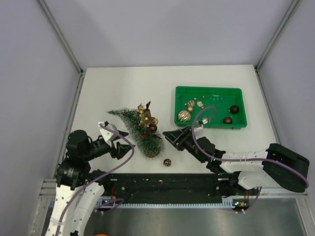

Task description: Decorate the small christmas tree

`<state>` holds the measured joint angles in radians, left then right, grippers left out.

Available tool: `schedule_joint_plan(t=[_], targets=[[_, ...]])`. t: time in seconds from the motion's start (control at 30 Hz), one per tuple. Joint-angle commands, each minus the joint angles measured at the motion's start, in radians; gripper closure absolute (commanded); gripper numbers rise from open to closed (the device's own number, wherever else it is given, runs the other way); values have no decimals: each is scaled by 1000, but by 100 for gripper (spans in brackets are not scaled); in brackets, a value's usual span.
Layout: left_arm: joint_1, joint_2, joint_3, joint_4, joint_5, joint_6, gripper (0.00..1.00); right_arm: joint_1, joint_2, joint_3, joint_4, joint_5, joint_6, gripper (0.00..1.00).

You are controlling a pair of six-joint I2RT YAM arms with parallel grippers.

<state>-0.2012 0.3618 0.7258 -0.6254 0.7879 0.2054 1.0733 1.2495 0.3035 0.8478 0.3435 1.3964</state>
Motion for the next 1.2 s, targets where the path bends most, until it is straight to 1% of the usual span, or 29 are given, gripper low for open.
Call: schedule_joint_plan(t=[0.0, 0.13, 0.2, 0.23, 0.33, 0.4, 0.43, 0.5, 0.57, 0.67, 0.8, 0.9, 1.0, 1.17], targets=[[2, -63, 35, 12, 1, 11, 36, 13, -48, 42, -18, 15, -28, 51], [2, -66, 32, 10, -6, 11, 36, 11, -99, 39, -78, 43, -46, 51], [2, -70, 29, 10, -7, 12, 36, 11, -139, 45, -172, 67, -68, 53], [2, -73, 29, 9, -7, 14, 36, 11, -168, 66, -250, 81, -82, 53], [2, -78, 27, 3, -12, 19, 36, 10, -223, 167, -612, 153, -121, 54], [2, -80, 26, 1, -13, 19, 36, 10, -234, 232, -798, 213, -180, 54], [2, -81, 24, 3, -15, 20, 36, 10, -228, 274, -917, 245, -195, 53], [2, -80, 23, 3, -15, 19, 36, 11, -202, 339, -1062, 316, -235, 51], [2, -80, 20, 10, -13, 11, 36, 8, -167, 376, -1142, 363, -269, 48], [2, -78, 18, 15, -12, 6, 36, -12, -98, 413, -1200, 374, -303, 42], [2, -77, 21, 12, -10, 11, 36, -44, 20, 443, -1207, 345, -333, 33], [2, -75, 23, 9, -13, 11, 36, -68, 102, 480, -1207, 327, -359, 30], [2, -78, 21, 7, -15, 11, 36, -79, 154, 511, -1192, 341, -385, 28], [2, -77, 17, 7, -16, 9, 36, -93, 166, 477, -1023, 324, -447, 28]])
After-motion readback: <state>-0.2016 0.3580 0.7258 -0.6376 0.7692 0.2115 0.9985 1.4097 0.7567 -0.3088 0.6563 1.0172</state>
